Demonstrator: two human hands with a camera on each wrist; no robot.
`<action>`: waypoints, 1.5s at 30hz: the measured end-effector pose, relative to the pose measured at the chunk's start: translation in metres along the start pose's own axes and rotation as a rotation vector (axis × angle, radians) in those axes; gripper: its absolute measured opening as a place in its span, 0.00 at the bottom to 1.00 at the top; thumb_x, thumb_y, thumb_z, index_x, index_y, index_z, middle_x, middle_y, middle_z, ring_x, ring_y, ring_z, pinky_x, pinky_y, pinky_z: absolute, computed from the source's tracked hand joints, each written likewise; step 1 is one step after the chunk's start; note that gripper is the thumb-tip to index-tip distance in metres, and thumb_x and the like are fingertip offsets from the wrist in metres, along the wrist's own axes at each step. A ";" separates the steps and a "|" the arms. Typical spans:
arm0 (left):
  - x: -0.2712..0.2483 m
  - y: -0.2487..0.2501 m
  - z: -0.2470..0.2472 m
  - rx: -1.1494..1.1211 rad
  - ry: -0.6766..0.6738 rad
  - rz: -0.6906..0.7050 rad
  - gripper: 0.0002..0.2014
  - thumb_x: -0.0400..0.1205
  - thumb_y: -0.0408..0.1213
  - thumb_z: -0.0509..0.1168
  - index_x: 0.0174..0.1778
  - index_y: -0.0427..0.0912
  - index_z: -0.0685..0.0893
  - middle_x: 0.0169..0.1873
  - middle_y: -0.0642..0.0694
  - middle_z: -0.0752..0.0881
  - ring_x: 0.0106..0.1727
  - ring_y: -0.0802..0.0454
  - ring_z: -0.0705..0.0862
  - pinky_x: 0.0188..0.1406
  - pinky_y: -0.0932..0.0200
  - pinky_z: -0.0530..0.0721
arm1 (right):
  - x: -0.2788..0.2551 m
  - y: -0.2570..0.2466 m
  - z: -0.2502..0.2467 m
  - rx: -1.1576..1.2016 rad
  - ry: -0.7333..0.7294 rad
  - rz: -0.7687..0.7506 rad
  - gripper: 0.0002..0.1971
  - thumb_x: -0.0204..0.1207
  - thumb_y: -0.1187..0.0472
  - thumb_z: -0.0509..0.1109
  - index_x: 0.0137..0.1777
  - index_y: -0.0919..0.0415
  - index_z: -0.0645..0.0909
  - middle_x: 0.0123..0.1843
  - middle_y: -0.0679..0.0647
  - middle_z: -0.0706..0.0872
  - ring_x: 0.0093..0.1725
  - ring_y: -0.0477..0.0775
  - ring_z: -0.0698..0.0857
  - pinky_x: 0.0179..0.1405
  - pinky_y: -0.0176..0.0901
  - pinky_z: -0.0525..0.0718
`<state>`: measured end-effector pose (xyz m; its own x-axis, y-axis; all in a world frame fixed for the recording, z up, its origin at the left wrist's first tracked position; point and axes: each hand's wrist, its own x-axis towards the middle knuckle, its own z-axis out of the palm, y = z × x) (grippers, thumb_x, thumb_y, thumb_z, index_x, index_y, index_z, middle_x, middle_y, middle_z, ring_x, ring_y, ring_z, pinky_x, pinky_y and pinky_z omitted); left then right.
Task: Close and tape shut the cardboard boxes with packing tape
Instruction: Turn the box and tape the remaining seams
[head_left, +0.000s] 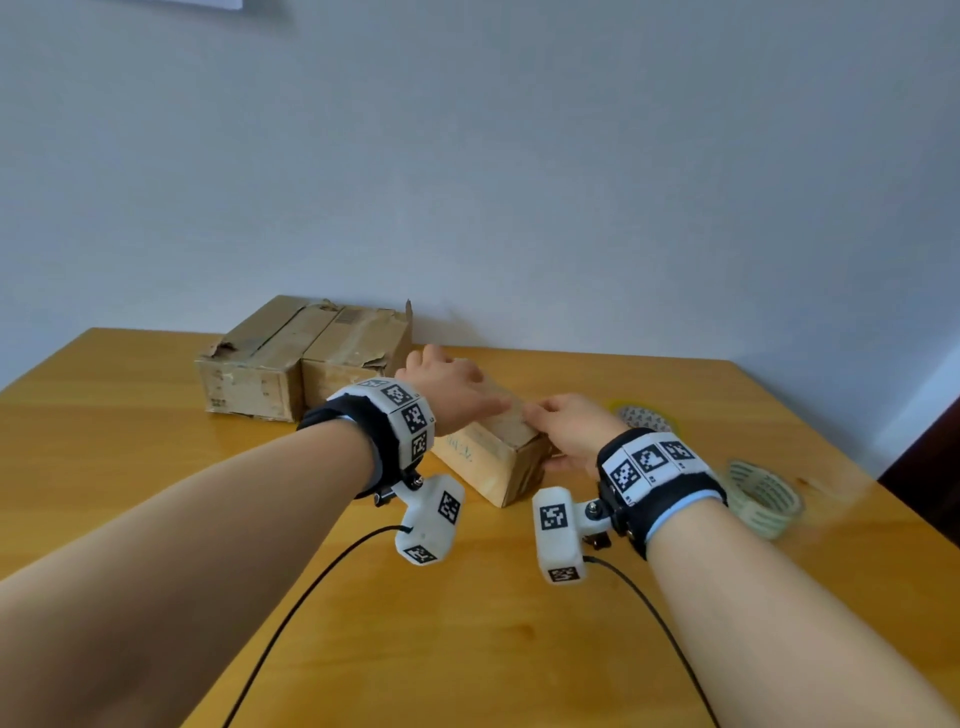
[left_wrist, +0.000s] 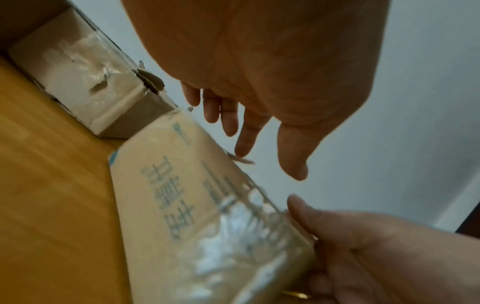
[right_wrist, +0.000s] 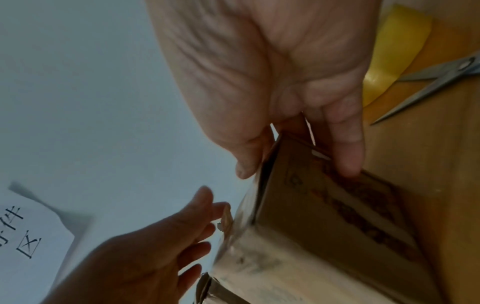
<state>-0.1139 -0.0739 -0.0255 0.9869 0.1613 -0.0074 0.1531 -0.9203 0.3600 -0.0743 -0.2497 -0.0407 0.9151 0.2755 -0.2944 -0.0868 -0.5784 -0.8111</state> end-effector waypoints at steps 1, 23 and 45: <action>0.001 0.001 0.004 -0.005 0.000 0.011 0.34 0.76 0.72 0.59 0.75 0.59 0.75 0.73 0.45 0.67 0.76 0.41 0.63 0.76 0.42 0.65 | -0.001 -0.002 0.002 0.025 -0.029 -0.001 0.14 0.90 0.52 0.64 0.68 0.58 0.82 0.64 0.58 0.87 0.63 0.59 0.86 0.54 0.51 0.91; -0.001 -0.056 -0.010 -0.361 -0.008 -0.074 0.16 0.89 0.40 0.56 0.74 0.46 0.71 0.56 0.41 0.83 0.39 0.49 0.82 0.36 0.57 0.80 | 0.001 -0.004 0.011 -0.258 0.032 -0.159 0.23 0.86 0.43 0.66 0.78 0.51 0.77 0.73 0.51 0.83 0.68 0.55 0.84 0.69 0.60 0.85; -0.013 -0.071 0.005 -1.024 -0.082 -0.195 0.11 0.78 0.30 0.75 0.56 0.34 0.87 0.52 0.39 0.91 0.51 0.47 0.91 0.48 0.57 0.91 | 0.019 -0.013 0.028 -0.431 0.300 -0.131 0.19 0.88 0.63 0.59 0.73 0.44 0.80 0.72 0.50 0.83 0.67 0.58 0.82 0.64 0.55 0.86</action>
<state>-0.1377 -0.0126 -0.0557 0.9561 0.2145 -0.1995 0.2309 -0.1329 0.9639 -0.0671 -0.2150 -0.0499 0.9851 0.1718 0.0037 0.1474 -0.8339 -0.5319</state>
